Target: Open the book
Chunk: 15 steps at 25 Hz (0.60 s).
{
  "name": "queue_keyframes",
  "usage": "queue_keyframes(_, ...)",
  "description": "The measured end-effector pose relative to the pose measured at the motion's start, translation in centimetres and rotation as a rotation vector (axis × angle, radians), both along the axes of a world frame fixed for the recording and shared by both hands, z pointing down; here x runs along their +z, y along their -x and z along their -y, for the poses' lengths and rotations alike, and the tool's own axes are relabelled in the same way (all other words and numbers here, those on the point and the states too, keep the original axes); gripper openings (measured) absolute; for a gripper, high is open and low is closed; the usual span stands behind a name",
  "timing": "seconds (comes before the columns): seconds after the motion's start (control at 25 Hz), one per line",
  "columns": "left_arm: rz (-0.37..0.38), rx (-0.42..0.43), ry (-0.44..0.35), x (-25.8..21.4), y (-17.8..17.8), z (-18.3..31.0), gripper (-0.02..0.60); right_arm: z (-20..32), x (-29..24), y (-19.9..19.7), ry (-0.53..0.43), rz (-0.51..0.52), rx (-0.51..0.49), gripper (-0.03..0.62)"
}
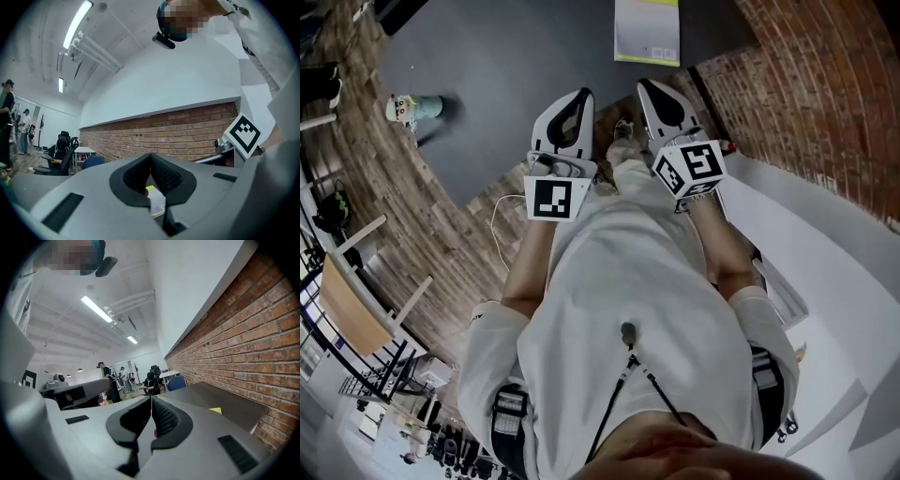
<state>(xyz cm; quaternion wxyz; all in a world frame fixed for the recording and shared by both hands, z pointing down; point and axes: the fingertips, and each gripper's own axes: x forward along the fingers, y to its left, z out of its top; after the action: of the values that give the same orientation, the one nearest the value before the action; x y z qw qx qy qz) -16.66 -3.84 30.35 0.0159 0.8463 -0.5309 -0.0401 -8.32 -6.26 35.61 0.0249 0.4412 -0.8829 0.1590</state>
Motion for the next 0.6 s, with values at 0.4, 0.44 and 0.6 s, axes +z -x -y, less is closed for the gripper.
queue_keyframes(0.4, 0.008, 0.001, 0.044, 2.2, -1.3, 6.3, 0.021, 6.8, 2.9, -1.0, 0.051, -0.021, -0.011, 0.035)
queue_keyframes(0.44, 0.007, 0.001, 0.05, 2.5, -1.5, 6.9, 0.021, 7.5, 3.2, -1.1, 0.056, -0.024, -0.013, 0.035)
queue_keyframes(0.6, 0.014, 0.005, 0.078, 3.7, -2.5, 9.2, 0.021, 9.9, 5.1, -1.8, 0.095, -0.033, -0.022, 0.035)
